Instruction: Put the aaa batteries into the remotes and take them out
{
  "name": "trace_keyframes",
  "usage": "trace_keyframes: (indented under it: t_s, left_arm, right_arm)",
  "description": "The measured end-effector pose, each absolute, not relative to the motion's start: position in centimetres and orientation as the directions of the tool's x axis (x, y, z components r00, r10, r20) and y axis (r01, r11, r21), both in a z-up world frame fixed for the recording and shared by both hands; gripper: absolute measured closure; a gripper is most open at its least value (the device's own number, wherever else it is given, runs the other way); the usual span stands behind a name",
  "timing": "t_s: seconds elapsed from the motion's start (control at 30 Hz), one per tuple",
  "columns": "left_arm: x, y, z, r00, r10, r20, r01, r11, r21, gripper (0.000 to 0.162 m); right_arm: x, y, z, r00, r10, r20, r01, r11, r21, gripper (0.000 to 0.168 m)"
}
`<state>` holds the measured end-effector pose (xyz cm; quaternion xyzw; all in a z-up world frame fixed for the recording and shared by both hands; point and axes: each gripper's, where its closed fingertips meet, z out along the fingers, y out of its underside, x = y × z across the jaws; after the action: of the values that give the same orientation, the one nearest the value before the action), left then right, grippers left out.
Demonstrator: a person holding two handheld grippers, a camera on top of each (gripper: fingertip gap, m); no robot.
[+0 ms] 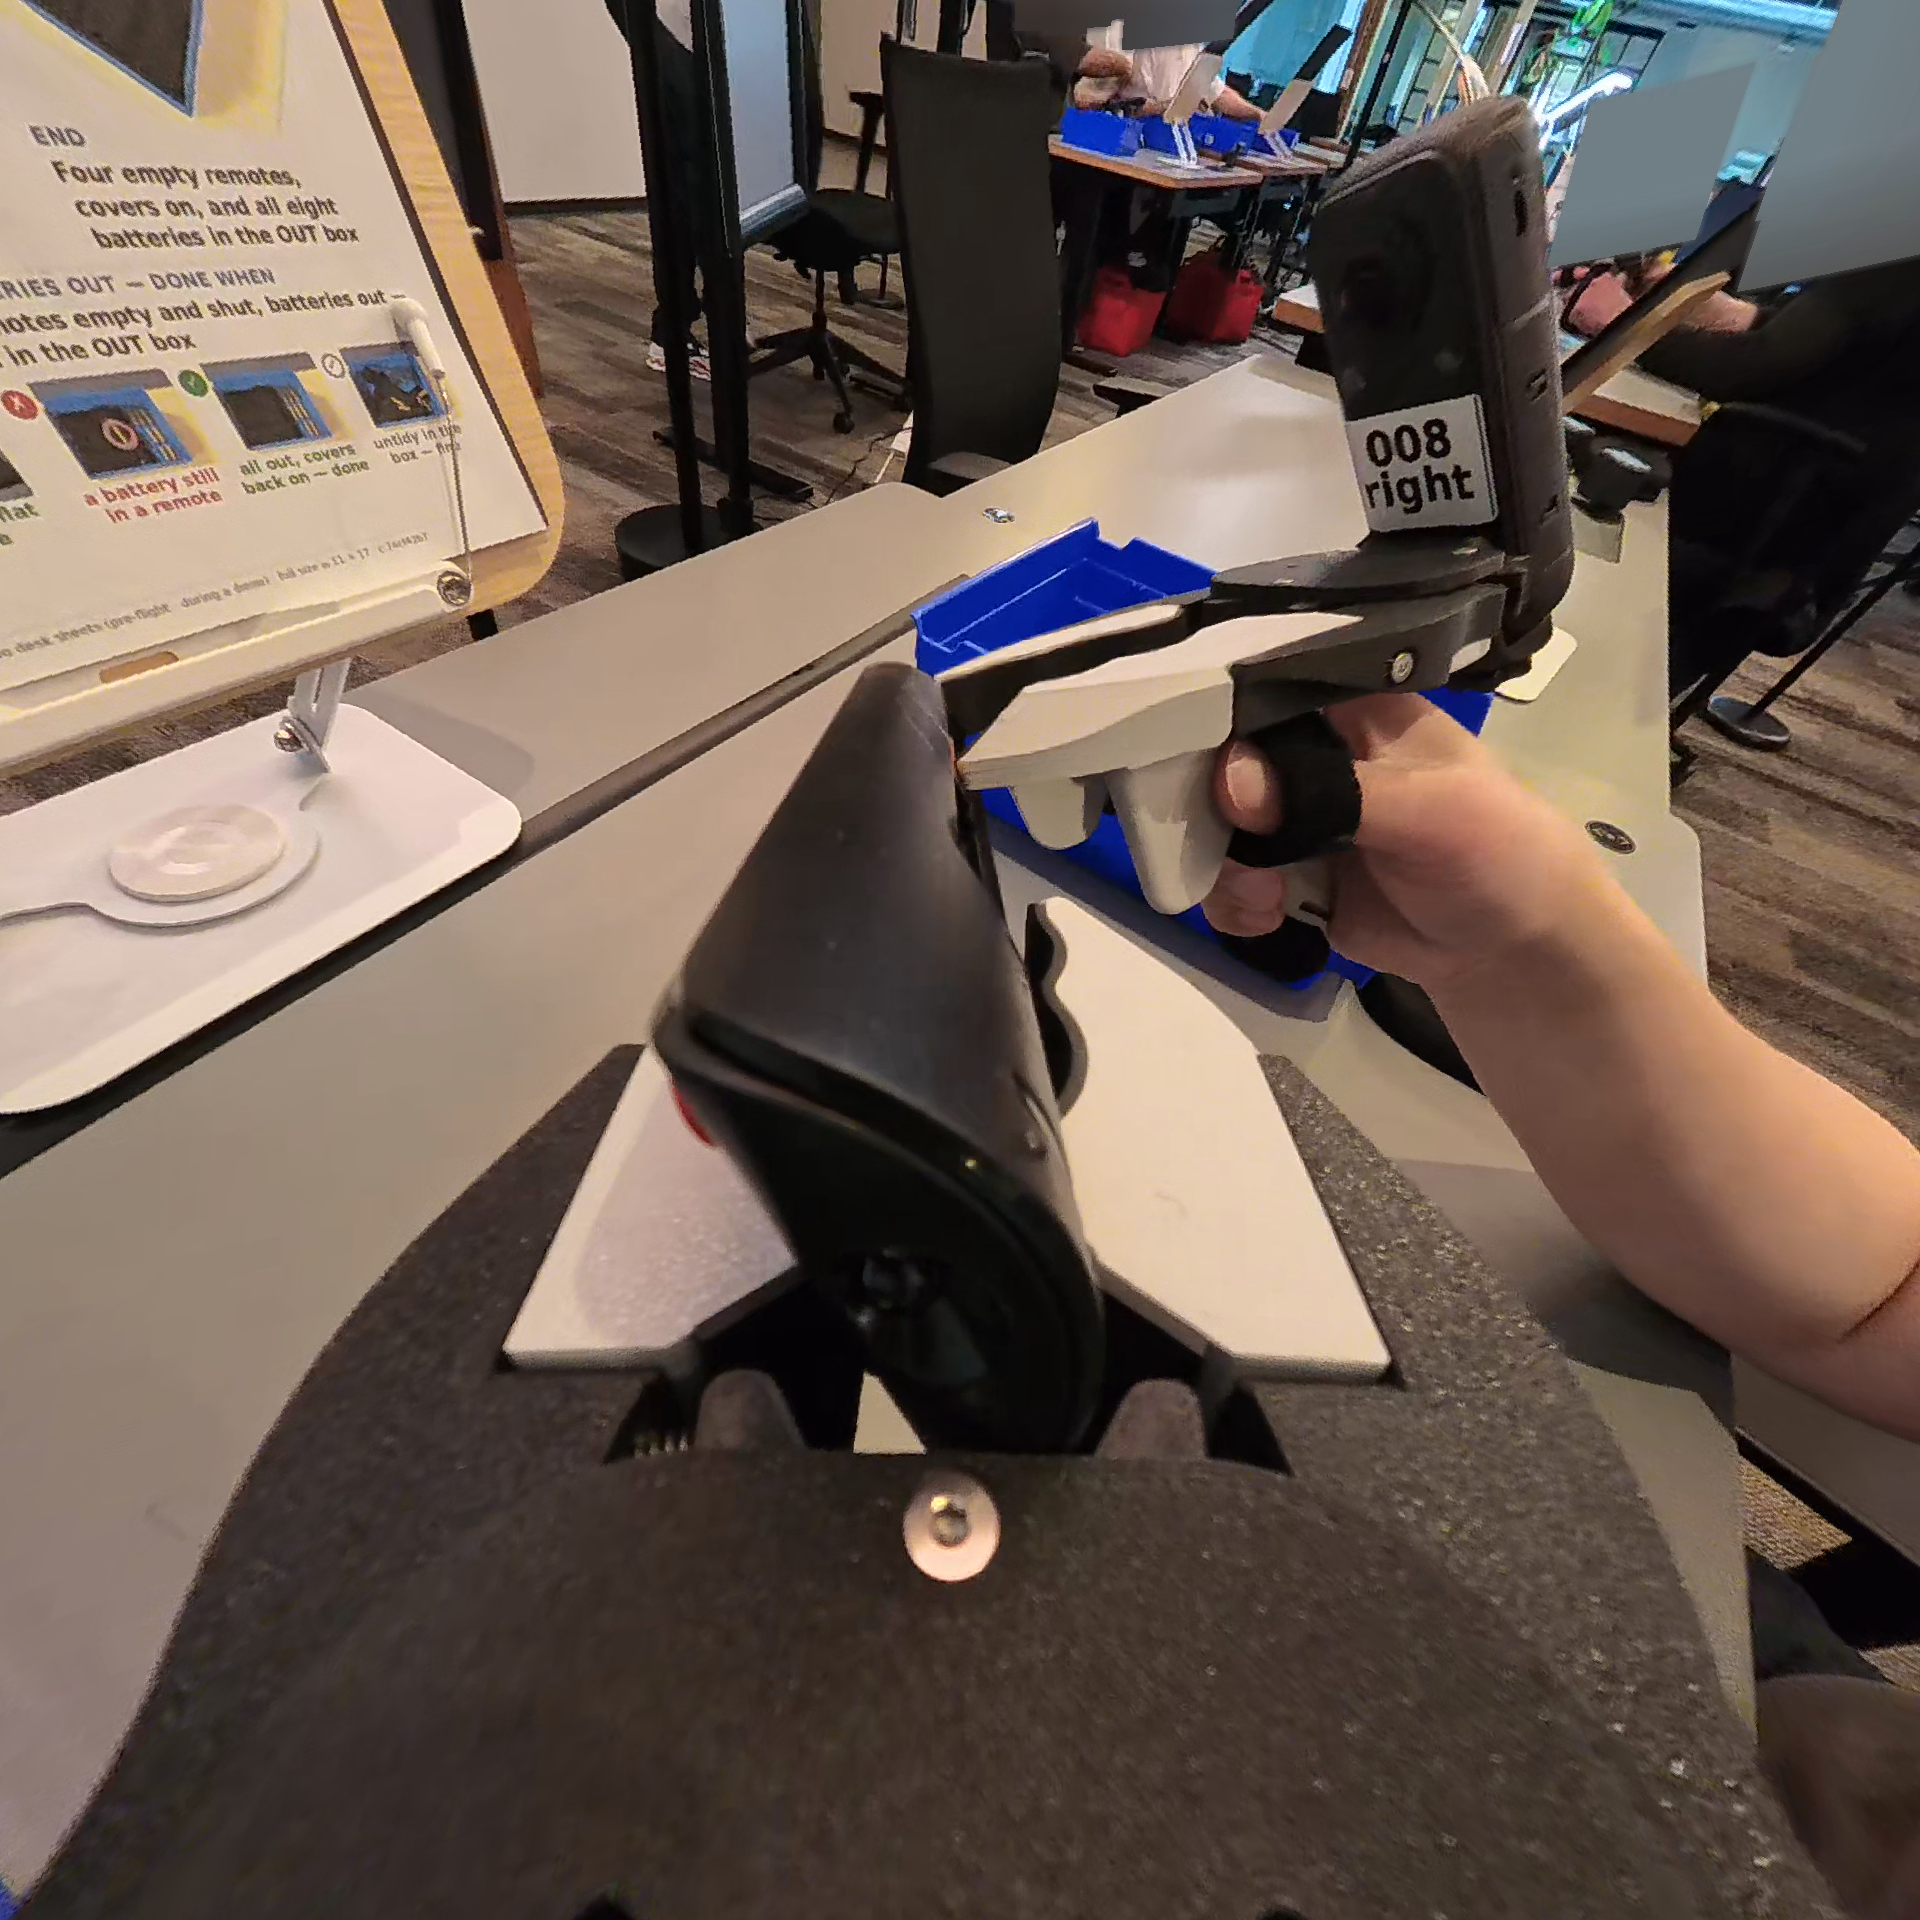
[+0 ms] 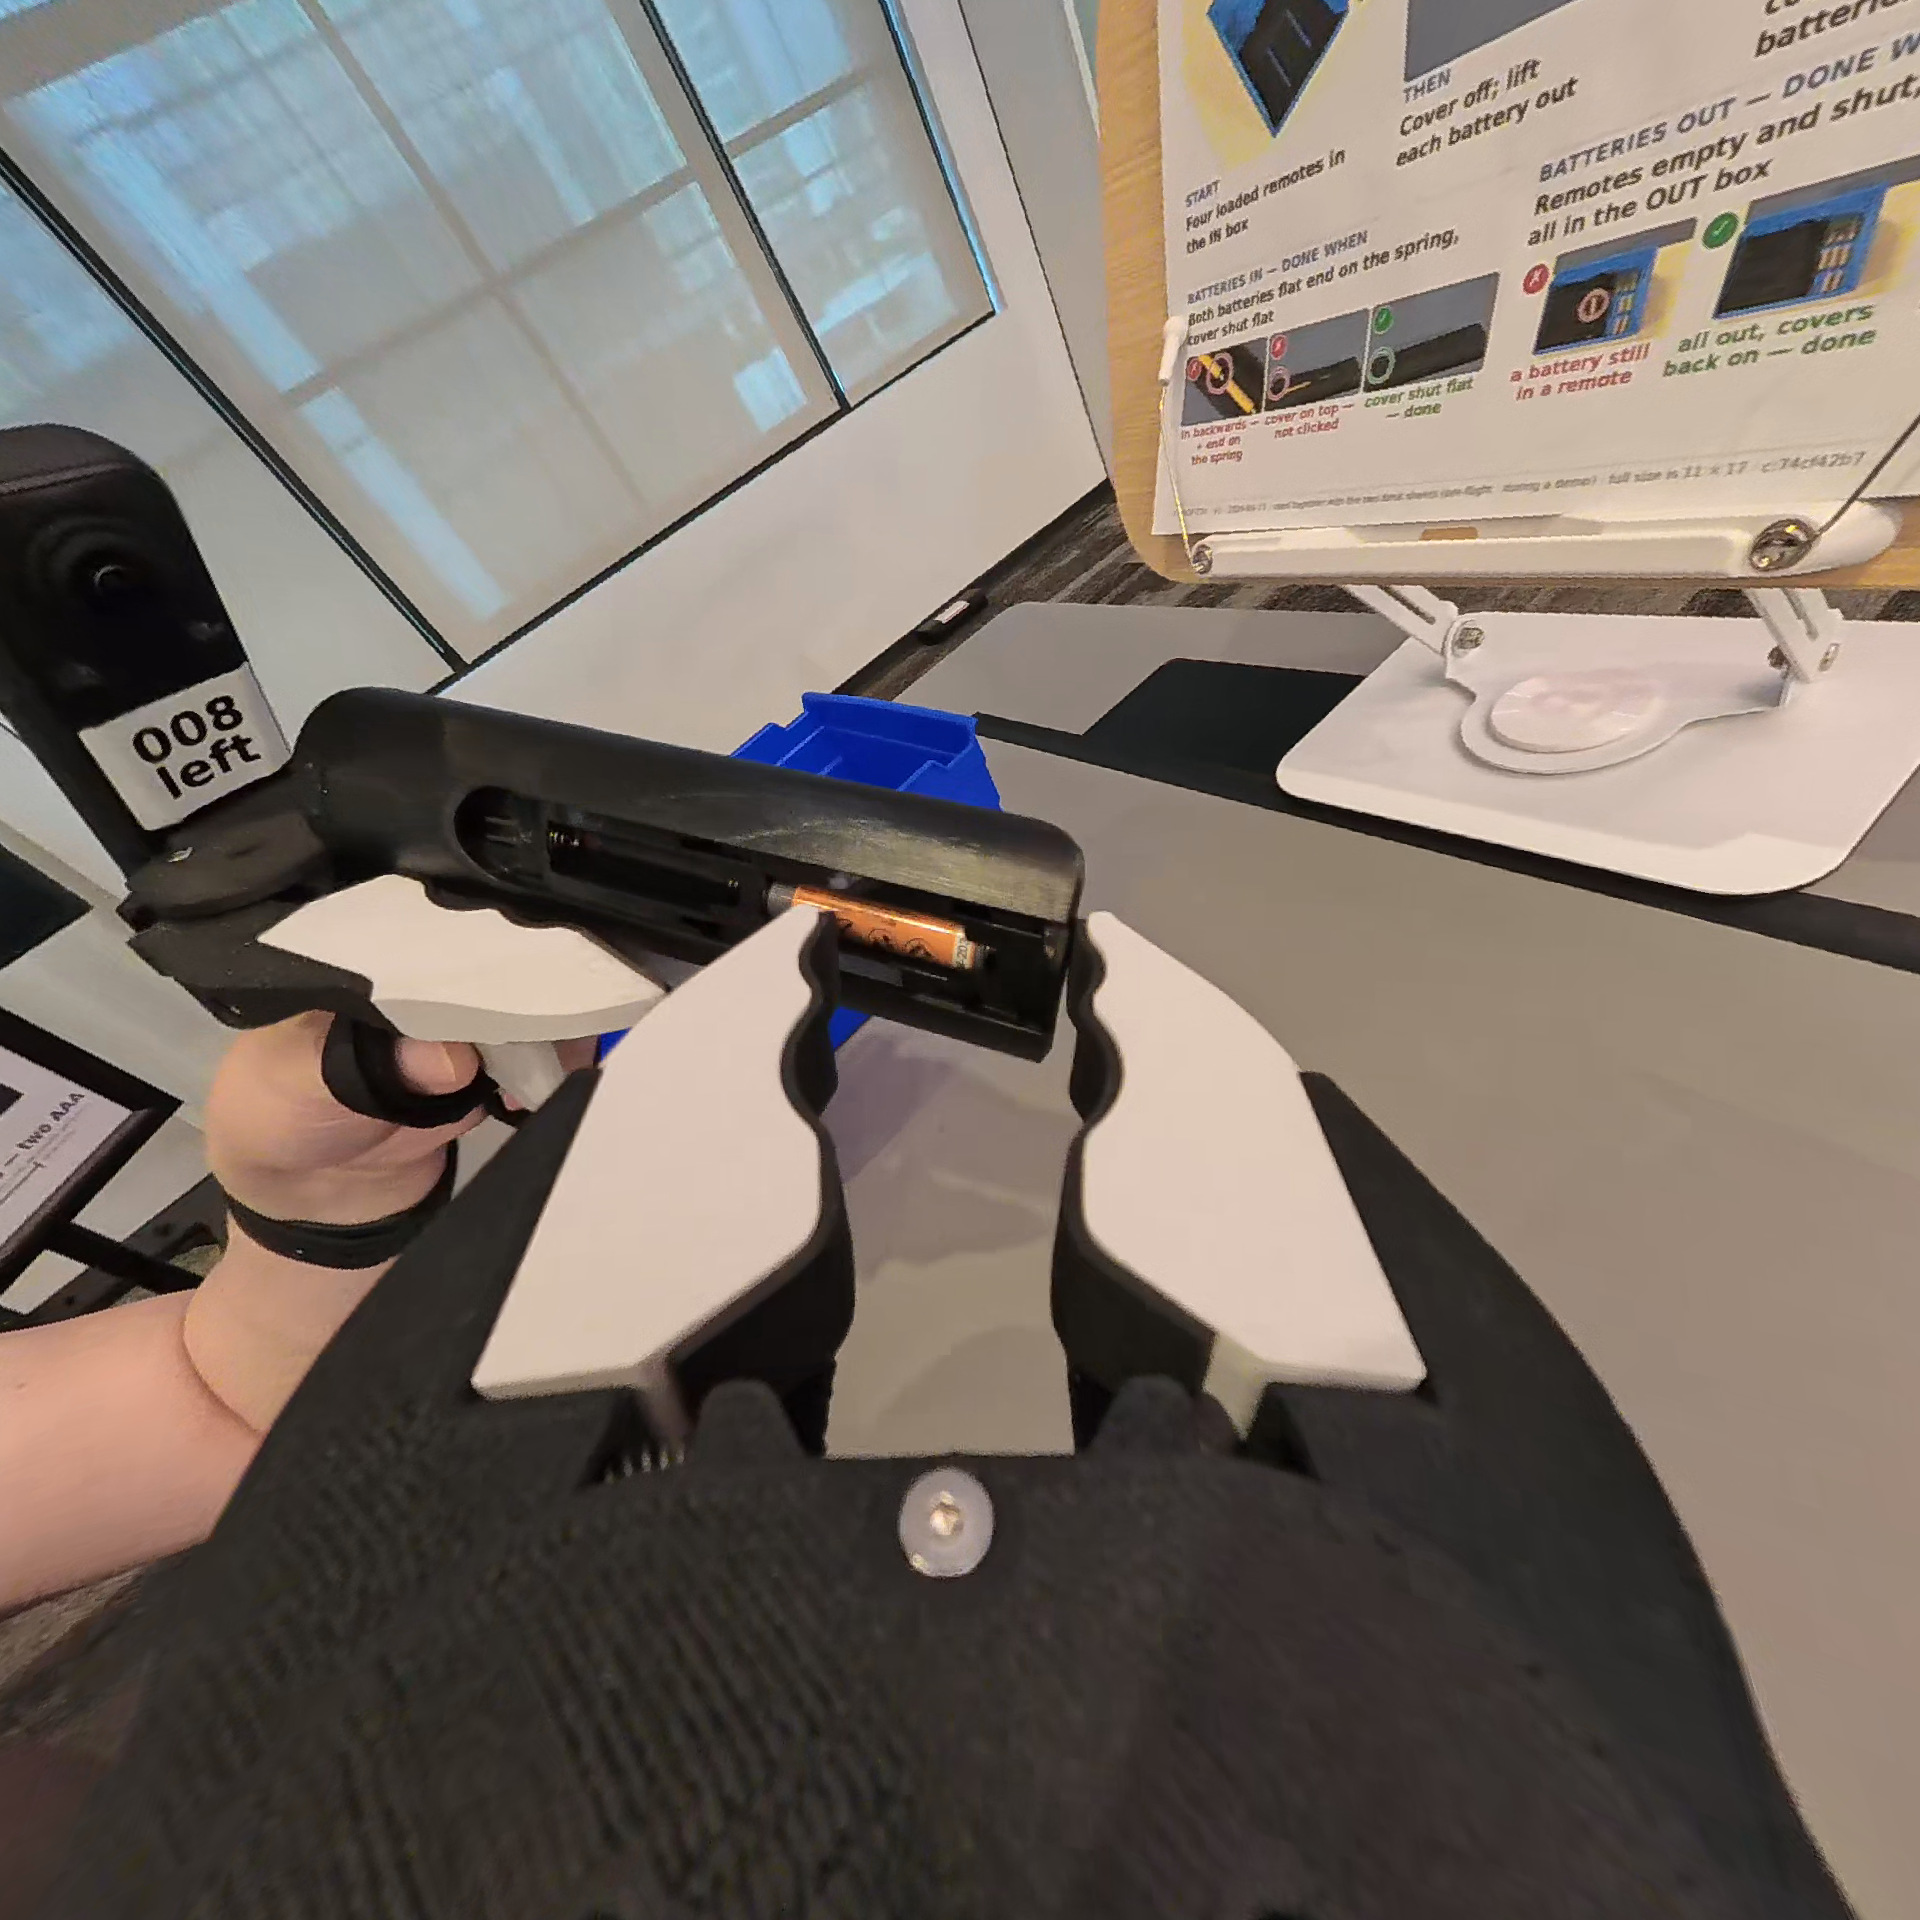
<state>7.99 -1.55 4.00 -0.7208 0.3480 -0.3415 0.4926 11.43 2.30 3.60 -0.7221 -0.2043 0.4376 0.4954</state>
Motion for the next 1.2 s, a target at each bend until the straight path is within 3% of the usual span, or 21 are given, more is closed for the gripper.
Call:
trace_keyframes:
  t_s: [0.97, 1.2]
  left_arm:
    - [8.0, -2.3, 4.7, 0.498, -0.862, 0.092, -0.196, -0.215, -0.957, 0.136]
    - [7.9, -1.9, 4.2, 0.543, -0.839, 0.031, -0.246, -0.194, -0.95, 0.136]
  right_arm:
    - [12.1, 1.4, 4.1, 0.432, 0.794, -0.427, -0.088, -0.435, -0.896, 0.139]
    - [12.4, 2.2, 3.3, 0.524, 0.78, -0.342, -0.025, -0.388, -0.921, 0.148]
